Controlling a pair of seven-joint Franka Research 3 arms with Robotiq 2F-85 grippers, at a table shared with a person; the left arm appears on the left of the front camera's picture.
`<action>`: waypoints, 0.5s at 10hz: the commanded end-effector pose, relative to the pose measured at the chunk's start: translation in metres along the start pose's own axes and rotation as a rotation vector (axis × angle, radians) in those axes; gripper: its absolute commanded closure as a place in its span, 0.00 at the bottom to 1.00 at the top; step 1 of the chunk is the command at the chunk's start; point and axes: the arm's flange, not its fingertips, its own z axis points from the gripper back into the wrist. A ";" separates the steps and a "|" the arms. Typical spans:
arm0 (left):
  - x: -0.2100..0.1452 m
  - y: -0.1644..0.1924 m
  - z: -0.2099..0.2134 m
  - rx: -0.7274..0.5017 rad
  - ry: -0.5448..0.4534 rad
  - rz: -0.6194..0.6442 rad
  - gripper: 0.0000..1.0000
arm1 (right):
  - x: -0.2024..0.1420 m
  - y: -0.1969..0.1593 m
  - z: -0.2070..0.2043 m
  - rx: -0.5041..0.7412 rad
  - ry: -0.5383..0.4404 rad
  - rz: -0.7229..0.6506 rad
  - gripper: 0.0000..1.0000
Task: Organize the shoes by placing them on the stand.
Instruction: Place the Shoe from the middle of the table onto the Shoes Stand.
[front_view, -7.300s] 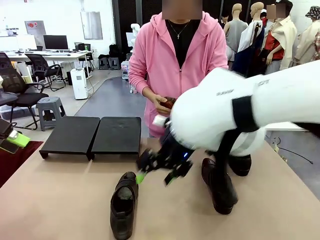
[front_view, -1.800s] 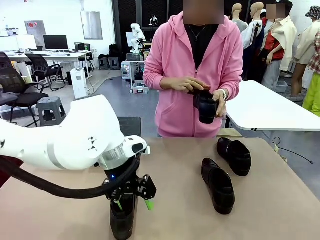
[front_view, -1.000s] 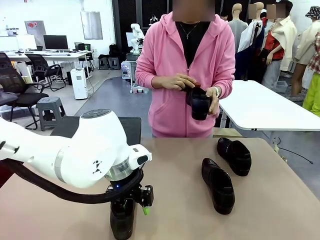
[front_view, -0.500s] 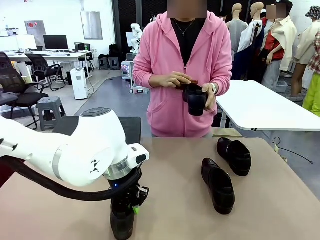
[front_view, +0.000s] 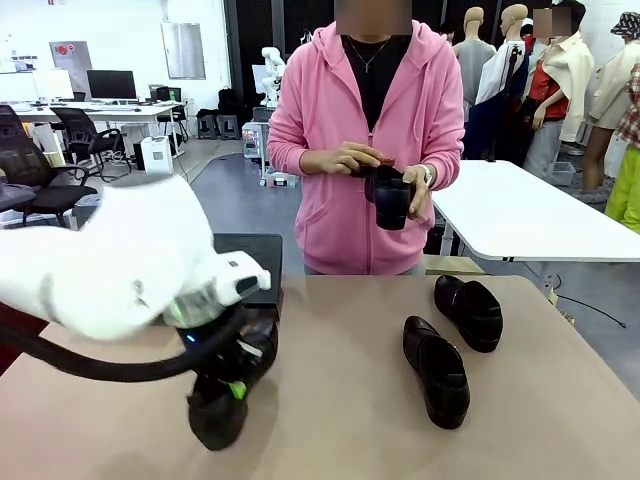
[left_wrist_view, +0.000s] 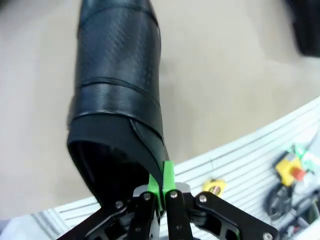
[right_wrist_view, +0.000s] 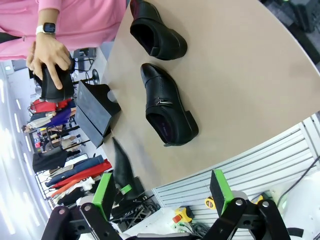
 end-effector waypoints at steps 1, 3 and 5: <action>-0.040 0.048 0.089 -0.024 -0.057 -0.137 1.00 | -0.001 0.004 0.002 0.016 0.001 -0.017 0.00; -0.052 0.095 0.131 0.042 -0.165 -0.136 1.00 | -0.001 0.004 0.002 0.016 0.001 -0.017 0.00; -0.060 0.165 0.142 0.103 -0.183 0.006 1.00 | -0.001 0.004 0.002 0.016 0.001 -0.017 0.00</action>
